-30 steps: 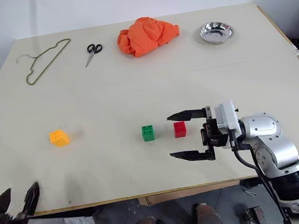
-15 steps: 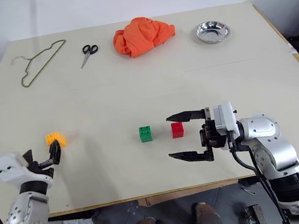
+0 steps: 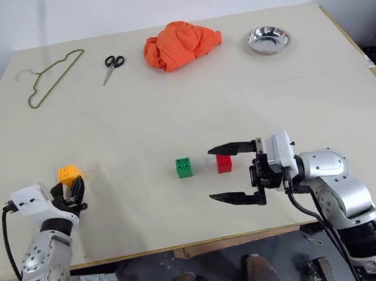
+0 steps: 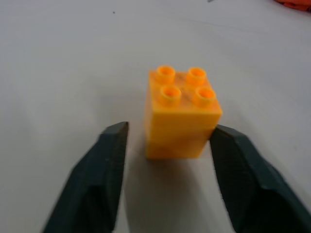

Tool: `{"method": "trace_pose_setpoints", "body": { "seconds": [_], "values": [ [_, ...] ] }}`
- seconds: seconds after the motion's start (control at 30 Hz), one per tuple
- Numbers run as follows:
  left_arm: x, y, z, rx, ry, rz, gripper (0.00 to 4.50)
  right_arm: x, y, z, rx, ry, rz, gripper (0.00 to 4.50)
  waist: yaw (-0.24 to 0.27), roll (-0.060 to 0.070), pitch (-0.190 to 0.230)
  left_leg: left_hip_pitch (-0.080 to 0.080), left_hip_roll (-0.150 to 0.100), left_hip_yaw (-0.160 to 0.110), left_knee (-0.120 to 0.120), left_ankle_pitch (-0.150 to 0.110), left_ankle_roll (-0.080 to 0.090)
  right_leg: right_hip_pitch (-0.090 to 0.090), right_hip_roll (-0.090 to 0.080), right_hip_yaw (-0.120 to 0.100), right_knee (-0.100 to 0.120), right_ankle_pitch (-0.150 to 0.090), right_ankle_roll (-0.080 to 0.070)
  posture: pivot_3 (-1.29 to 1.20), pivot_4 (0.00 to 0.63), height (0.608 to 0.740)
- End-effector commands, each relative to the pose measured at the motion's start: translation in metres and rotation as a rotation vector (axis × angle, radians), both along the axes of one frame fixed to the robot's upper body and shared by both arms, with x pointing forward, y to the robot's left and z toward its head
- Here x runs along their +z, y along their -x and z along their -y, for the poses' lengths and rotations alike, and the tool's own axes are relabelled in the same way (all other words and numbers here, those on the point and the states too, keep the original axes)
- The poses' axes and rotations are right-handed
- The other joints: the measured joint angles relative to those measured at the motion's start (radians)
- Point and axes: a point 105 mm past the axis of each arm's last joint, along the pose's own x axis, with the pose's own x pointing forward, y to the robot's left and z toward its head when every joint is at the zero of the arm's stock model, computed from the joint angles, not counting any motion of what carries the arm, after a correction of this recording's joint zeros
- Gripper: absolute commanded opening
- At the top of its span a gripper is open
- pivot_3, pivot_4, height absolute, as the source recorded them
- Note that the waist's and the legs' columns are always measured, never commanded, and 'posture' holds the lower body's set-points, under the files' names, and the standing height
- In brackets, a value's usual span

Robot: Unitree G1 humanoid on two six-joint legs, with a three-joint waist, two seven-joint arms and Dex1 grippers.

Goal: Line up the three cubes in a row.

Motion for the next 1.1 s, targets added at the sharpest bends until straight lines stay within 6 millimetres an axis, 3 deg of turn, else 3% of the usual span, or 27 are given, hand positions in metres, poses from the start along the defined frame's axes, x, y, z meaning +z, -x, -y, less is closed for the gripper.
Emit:
{"method": "trace_pose_setpoints", "body": {
  "seconds": [0.03,0.27,0.4,0.57,0.67,0.83,1.1],
  "values": [
    [0.014,-0.001,-0.001,-0.045,-0.021,0.071,1.46,0.005,0.004,-0.001,0.0,-0.013,0.037,4.5,0.0,0.0,0.0,0.0,0.0,0.0,0.0,0.0,0.0,0.0,0.0,0.0,0.0,0.0,0.0,0.0,0.15,0.74],
    [0.043,0.004,-0.013,-0.414,-0.137,0.157,1.46,0.001,0.004,0.005,-0.022,0.003,0.025,4.5,-0.002,0.0,0.0,0.0,0.001,0.0,0.0,0.0,-0.001,-0.001,0.0,-0.001,-0.001,-0.001,-0.001,0.0,0.15,0.74],
    [0.065,0.019,0.012,-0.84,-0.192,0.147,1.46,0.0,0.002,0.013,-0.053,0.02,0.024,4.5,-0.005,0.001,0.0,0.0,0.001,0.0,0.0,0.0,-0.001,0.0,0.0,-0.001,-0.002,-0.001,-0.001,0.0,0.15,0.74],
    [0.061,0.022,0.037,-1.272,-0.365,-0.043,1.46,-0.001,0.001,0.021,-0.08,0.036,0.024,4.5,0.0,0.002,0.001,0.0,0.0,-0.002,-0.001,0.0,0.0,0.0,-0.001,-0.002,-0.003,-0.001,-0.002,0.0,0.15,0.74],
    [0.045,0.01,0.053,-1.455,-0.466,-0.133,1.46,-0.005,0.001,0.032,-0.113,0.065,0.024,4.5,0.001,0.003,0.002,0.0,-0.001,-0.001,-0.001,0.0,0.0,0.0,-0.001,-0.002,-0.002,-0.001,-0.002,0.0,0.15,0.74],
    [0.034,-0.031,0.07,-1.511,-0.549,-0.115,1.46,-0.01,0.005,0.051,-0.193,0.105,0.018,4.5,-0.021,0.003,0.002,-0.001,-0.002,0.002,-0.001,0.0,0.003,-0.002,0.0,-0.009,0.002,0.0,-0.001,0.0,0.15,0.74],
    [0.026,-0.049,0.08,-1.552,-0.589,-0.14,1.46,-0.013,0.016,0.051,-0.235,0.094,0.002,4.5,-0.02,0.002,0.002,-0.006,-0.004,0.001,0.003,0.001,0.005,-0.003,-0.001,-0.02,0.003,0.0,0.001,0.0,0.15,0.74]
  ]
}}
